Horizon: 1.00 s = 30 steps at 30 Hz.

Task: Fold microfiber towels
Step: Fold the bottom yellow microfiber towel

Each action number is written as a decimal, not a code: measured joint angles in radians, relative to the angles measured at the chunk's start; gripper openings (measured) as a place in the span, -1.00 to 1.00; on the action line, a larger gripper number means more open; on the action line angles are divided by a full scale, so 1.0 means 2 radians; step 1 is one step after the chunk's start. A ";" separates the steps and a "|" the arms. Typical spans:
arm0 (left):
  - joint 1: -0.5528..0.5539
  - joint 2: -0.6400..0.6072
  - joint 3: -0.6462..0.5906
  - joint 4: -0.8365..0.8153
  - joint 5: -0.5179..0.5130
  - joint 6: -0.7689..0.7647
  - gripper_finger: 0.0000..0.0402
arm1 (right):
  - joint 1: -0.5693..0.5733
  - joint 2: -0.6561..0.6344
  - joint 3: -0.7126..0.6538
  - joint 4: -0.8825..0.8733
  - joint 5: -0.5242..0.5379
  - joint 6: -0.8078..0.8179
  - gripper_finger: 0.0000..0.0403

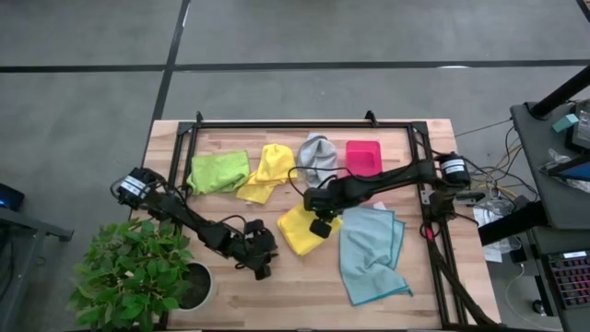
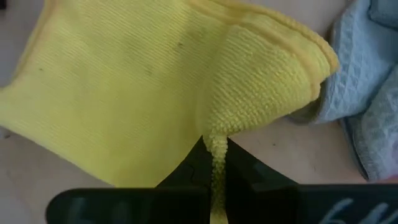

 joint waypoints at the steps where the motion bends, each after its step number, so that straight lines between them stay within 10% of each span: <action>1: 0.000 0.000 0.000 0.000 0.000 0.006 -0.48 | 0.003 0.003 0.007 -0.001 0.000 0.000 -0.96; 30: -0.001 0.007 -0.004 0.019 -0.008 0.008 -0.48 | 0.008 0.010 0.033 -0.029 -0.001 -0.008 -0.96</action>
